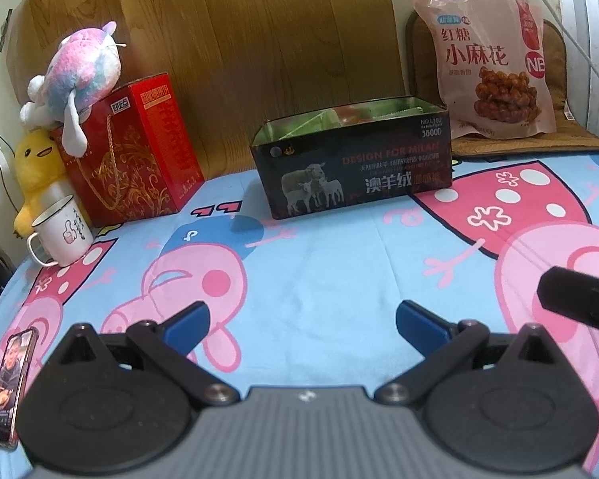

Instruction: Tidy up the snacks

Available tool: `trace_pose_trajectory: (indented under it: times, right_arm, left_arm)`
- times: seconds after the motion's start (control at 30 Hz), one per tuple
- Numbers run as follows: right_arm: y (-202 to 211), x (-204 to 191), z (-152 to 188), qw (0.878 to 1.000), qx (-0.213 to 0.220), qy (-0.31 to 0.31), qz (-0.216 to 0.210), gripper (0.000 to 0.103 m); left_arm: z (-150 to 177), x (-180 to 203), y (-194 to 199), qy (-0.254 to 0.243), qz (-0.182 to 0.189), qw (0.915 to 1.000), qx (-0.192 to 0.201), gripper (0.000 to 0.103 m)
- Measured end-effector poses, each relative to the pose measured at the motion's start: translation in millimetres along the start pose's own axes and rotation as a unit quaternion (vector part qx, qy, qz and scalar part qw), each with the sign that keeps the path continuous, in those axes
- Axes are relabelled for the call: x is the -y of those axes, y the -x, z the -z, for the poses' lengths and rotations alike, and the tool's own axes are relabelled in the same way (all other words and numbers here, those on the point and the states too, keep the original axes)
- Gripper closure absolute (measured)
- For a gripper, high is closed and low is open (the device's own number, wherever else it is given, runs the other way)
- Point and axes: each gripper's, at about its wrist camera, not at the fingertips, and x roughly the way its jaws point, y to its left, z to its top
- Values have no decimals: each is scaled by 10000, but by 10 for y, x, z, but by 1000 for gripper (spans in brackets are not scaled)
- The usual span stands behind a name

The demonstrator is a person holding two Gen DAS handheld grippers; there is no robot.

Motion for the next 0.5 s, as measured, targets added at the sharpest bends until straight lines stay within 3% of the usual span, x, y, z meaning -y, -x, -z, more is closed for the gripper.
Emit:
trace_pose_trajectory:
  times: [0.5]
  right_arm:
    - [113,-67,-2,9999,109,71,-30,0]
  left_arm:
    - [-5,-11,140,2,5,9999,150,0]
